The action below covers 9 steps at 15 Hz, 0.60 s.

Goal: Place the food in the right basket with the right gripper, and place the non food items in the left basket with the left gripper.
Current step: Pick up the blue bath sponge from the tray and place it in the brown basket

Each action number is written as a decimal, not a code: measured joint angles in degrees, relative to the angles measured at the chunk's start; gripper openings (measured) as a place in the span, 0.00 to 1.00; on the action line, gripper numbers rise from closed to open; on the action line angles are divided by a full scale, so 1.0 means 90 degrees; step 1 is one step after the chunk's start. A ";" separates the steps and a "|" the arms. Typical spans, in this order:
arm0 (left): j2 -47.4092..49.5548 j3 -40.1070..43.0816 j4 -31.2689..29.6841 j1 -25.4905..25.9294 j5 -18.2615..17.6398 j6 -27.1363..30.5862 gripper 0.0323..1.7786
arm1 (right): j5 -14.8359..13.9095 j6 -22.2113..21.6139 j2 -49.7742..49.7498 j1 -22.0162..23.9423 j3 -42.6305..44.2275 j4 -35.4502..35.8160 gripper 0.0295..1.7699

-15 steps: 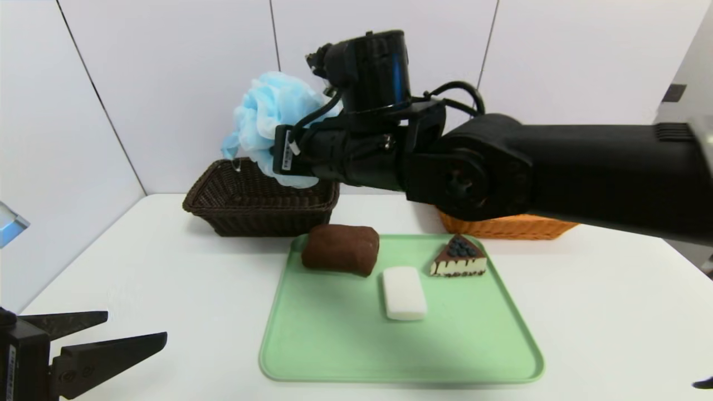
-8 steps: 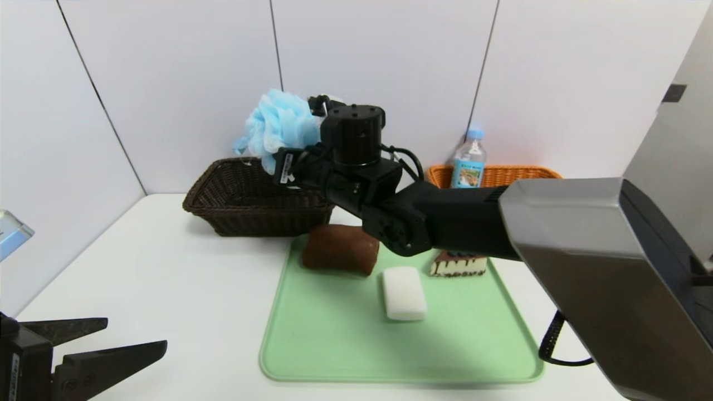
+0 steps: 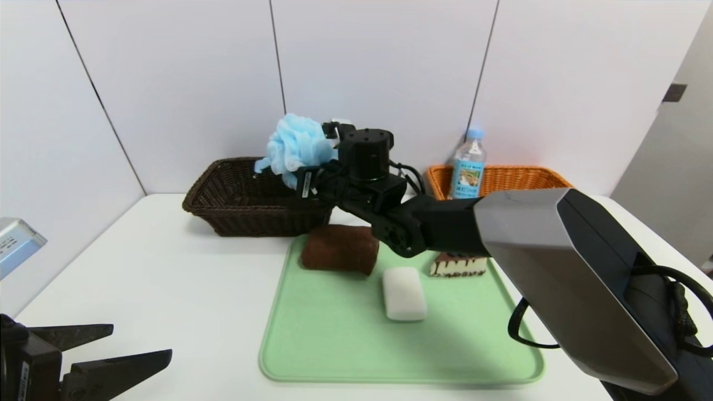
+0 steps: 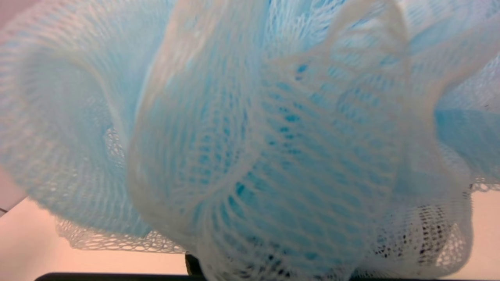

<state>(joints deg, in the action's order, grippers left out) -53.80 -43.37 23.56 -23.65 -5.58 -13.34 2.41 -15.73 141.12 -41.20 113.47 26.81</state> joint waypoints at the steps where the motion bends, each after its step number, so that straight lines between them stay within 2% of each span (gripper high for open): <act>1: -0.0004 0.0012 -0.0003 -0.0003 0.0000 0.0000 0.95 | 0.0026 0.0000 0.0019 0.0007 0.0000 0.0000 0.21; 4: -0.0024 0.0023 -0.0015 -0.0012 -0.0001 0.0009 0.95 | 0.0047 0.0000 0.0043 -0.0003 0.0000 0.0004 0.23; 7: -0.0037 0.0023 -0.0016 -0.0018 -0.0001 0.0074 0.95 | 0.0047 0.0000 0.0041 0.0000 0.0000 0.0001 0.47; 9: -0.0037 0.0024 -0.0016 -0.0018 -0.0001 0.0074 0.95 | 0.0047 0.0000 0.0035 0.0005 0.0000 0.0001 0.57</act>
<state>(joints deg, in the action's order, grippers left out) -54.13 -43.15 23.42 -23.81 -5.60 -12.67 2.84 -15.73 141.44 -41.16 113.47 26.82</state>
